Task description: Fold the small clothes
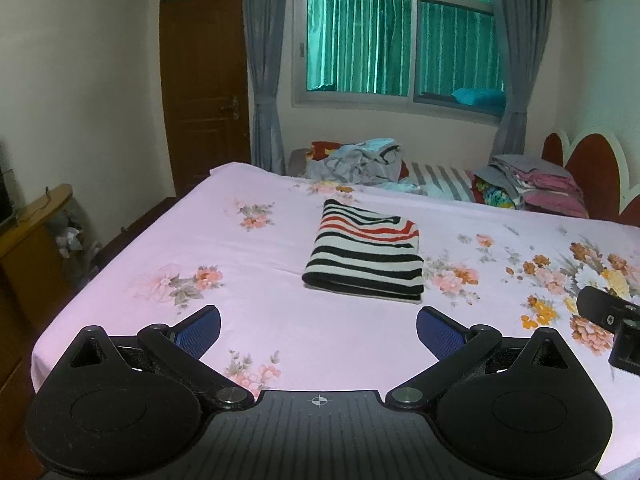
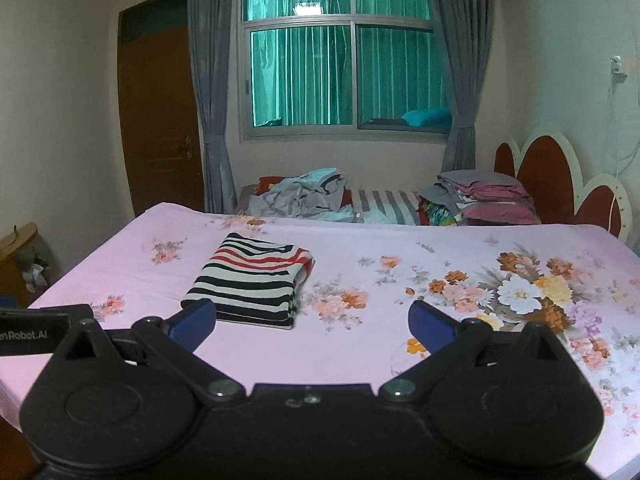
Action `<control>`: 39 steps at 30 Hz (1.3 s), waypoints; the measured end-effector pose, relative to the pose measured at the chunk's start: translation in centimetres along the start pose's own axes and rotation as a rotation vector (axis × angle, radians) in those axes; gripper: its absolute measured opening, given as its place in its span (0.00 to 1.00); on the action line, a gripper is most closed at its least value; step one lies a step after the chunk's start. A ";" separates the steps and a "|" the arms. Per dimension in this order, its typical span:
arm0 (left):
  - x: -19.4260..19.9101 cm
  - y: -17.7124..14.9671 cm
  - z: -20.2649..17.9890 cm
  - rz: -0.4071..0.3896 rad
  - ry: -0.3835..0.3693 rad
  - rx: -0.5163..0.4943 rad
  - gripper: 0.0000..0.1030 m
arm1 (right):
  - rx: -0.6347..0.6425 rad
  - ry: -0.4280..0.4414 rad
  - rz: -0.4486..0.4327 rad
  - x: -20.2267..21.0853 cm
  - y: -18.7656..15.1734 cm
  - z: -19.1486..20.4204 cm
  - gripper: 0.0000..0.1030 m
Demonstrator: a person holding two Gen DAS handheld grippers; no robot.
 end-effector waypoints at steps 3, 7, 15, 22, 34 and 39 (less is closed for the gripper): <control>0.5 -0.1 0.2 -0.002 -0.002 0.008 1.00 | 0.008 0.003 -0.001 0.4 -0.2 0.4 1.00; 1.0 0.0 0.4 -0.009 0.001 0.009 1.00 | 0.006 0.001 -0.005 0.6 -0.3 0.4 1.00; 1.5 0.3 1.2 -0.014 0.010 0.024 1.00 | 0.002 0.006 -0.003 0.7 -0.4 0.7 1.00; 1.7 0.4 1.3 -0.020 0.010 0.022 1.00 | -0.004 0.007 -0.001 0.6 -0.3 0.5 1.00; 1.5 0.4 1.5 -0.016 0.016 0.027 1.00 | -0.007 0.013 0.002 0.3 -0.4 0.4 1.00; 1.5 0.4 1.7 -0.015 0.019 0.034 1.00 | -0.003 0.017 0.006 0.0 -0.3 0.7 1.00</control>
Point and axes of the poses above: each gripper's, at about its wrist camera, not at the fingertips, and x roughly against the way its jaws point, z to its left, y to its top, the point moved 6 cm from there along -x, roughly the way its jaws point
